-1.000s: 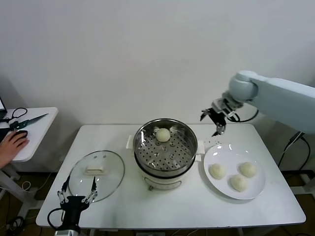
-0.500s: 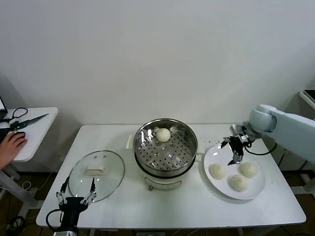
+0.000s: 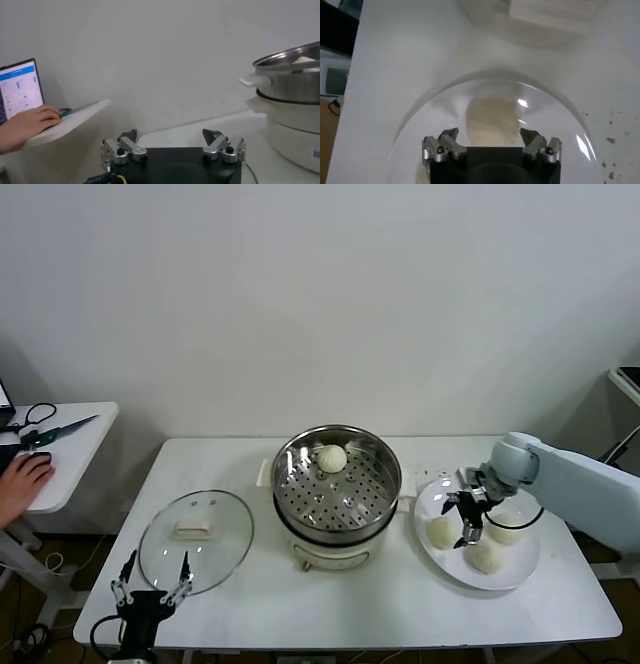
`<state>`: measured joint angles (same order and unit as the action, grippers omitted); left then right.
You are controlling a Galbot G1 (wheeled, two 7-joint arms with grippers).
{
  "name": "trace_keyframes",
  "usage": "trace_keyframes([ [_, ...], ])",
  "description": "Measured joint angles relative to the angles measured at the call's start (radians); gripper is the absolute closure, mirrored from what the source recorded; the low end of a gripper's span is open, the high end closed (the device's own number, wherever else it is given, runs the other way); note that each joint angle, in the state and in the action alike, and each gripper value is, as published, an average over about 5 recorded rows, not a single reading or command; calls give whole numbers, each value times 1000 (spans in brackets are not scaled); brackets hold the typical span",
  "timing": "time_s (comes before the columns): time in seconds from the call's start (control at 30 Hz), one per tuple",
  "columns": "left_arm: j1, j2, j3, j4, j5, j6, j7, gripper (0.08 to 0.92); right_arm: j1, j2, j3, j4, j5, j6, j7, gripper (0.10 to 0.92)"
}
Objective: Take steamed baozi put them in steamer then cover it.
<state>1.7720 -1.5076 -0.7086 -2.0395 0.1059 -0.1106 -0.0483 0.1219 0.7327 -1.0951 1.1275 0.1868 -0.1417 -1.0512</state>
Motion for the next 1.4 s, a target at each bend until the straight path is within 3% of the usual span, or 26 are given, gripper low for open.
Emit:
trace_keyframes([
  [0.43,-8,0,1,9,0,-1,0,177,-34,48,21,-64,-23,13,-14,205],
  [0.93,0,-3,6,9,3,-1,-2,177,-5,33,13,-53,-14,9,-15,320],
  [1.4,14,-2,23,-17,3,-1,-3,177,345,-10,-208,53,201,-18,-18,317],
])
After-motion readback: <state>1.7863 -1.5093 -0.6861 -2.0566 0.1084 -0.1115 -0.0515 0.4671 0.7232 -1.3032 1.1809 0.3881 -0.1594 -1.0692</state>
